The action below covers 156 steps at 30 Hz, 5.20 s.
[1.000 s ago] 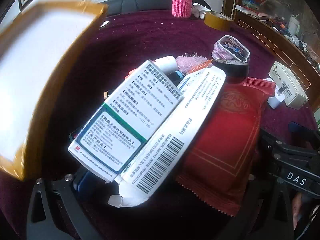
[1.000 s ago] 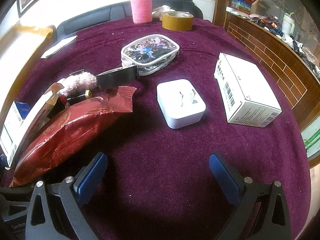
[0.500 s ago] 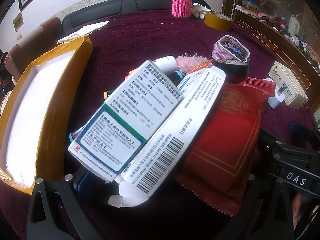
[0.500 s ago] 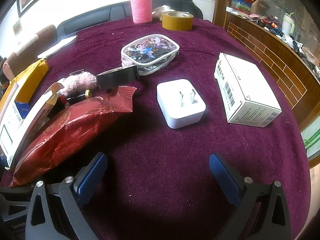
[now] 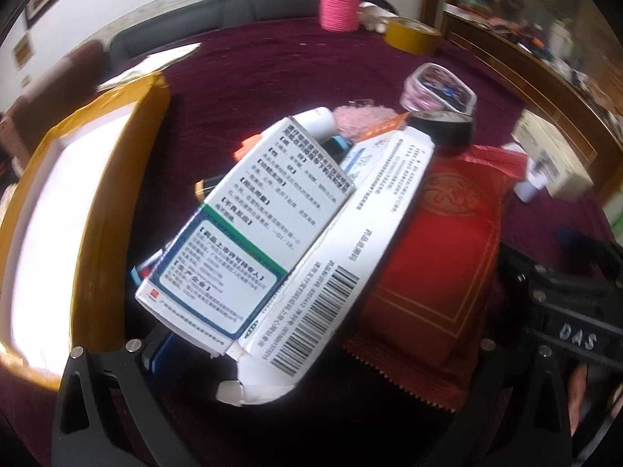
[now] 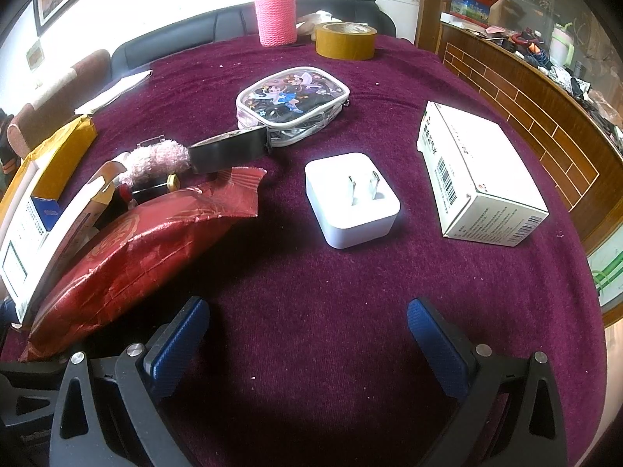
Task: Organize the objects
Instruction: 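Lift the white medicine box and leaflet with the left gripper, then grasp the white medicine box with the left gripper while the right gripper grasps the white plug charger, then carry the medicine box and charger into the yellow-rimmed tray and release both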
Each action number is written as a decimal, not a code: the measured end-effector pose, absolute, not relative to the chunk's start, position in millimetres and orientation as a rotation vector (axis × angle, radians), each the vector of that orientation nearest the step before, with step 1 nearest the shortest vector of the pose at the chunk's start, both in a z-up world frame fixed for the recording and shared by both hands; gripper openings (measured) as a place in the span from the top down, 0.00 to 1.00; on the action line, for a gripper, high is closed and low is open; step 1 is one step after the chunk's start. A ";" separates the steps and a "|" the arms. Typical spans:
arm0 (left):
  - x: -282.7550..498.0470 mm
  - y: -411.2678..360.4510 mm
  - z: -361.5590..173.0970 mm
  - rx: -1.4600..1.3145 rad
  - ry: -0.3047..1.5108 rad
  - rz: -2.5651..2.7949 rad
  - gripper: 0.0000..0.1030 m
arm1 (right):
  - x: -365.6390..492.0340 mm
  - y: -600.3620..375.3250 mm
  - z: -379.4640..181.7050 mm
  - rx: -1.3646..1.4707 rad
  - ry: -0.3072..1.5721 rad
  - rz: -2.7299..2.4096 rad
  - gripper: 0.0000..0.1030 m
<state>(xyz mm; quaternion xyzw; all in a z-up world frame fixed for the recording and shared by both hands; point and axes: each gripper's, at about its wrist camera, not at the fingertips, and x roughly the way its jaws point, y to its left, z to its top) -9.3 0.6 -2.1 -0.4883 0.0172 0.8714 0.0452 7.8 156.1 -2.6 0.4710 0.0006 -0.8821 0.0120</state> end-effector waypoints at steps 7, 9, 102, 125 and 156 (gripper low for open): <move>11.0 -23.1 16.0 -1.393 -0.059 2.473 0.00 | 16.9 169.9 0.9 1.435 -0.065 -2.729 0.00; 23.5 -31.3 25.6 -1.332 -0.020 2.461 0.00 | 21.3 179.2 3.1 1.424 -0.125 -2.701 0.00; 55.3 -114.8 65.2 -1.064 -0.290 2.533 0.58 | 38.4 89.1 59.5 1.051 -0.038 -2.517 0.58; 35.4 -268.2 93.9 -1.167 -0.317 2.749 0.58 | 4.0 -96.9 96.2 1.094 0.129 -2.206 0.58; -117.8 -328.5 31.9 -1.529 -0.333 2.680 0.58 | -182.6 -245.3 27.1 1.433 -0.051 -2.188 0.58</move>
